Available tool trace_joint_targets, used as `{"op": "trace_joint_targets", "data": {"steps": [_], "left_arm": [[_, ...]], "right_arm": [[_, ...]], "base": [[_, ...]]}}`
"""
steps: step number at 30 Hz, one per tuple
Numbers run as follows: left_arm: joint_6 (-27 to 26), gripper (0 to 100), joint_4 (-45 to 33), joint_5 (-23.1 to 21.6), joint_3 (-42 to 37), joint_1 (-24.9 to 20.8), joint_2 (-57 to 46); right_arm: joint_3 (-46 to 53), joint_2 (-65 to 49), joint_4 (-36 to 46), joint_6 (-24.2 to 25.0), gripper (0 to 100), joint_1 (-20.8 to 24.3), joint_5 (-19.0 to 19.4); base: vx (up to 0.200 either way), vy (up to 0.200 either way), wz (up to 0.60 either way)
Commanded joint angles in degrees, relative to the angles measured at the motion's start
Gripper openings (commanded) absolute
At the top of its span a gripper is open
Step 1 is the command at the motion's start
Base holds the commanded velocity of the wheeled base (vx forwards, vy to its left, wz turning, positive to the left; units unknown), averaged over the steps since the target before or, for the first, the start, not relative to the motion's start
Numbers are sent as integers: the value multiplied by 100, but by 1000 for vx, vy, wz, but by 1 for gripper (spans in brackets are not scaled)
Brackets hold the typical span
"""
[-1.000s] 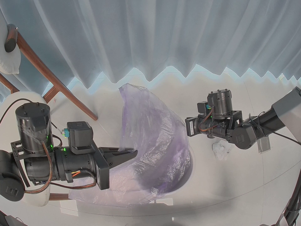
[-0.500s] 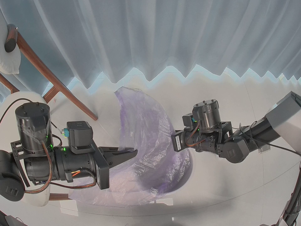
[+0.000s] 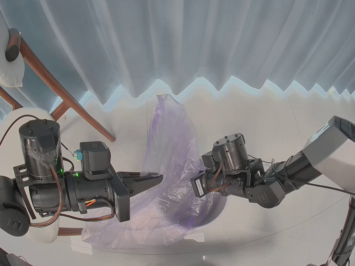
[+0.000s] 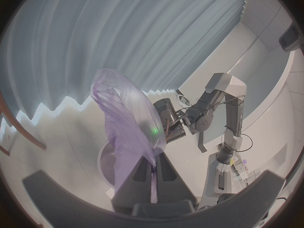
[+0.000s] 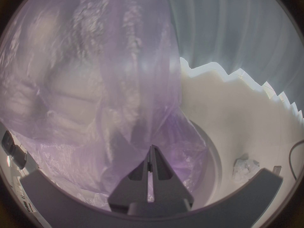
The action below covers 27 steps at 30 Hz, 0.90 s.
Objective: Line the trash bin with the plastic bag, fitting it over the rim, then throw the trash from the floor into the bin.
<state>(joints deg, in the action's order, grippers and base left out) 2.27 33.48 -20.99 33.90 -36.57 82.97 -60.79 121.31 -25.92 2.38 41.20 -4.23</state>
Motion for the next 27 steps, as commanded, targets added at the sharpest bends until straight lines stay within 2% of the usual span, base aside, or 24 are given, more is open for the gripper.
{"op": "trace_joint_targets", "data": {"steps": [1,9,15,19,27], "left_arm": [[2,0,1,-1,-24,1,9],[2,0,1,-1,-24,1,26],[-7,0,-8,-1,-24,1,79],[-16,0,1,-1,-24,1,79],[-77,0,1,-1,2,1,220]], "right_arm": [[6,139,-19,26,0,239,-8],[24,323,-1,44,0,388,-52],[59,-81,104,114,0,-16,-69],[657,-934,184,96,0,-271,-60],[2265,-2419,104,87,0,-271,-8]], "base": [[0,0,0],[0,0,0],[0,0,0],[0,0,0],[0,0,0]]}}
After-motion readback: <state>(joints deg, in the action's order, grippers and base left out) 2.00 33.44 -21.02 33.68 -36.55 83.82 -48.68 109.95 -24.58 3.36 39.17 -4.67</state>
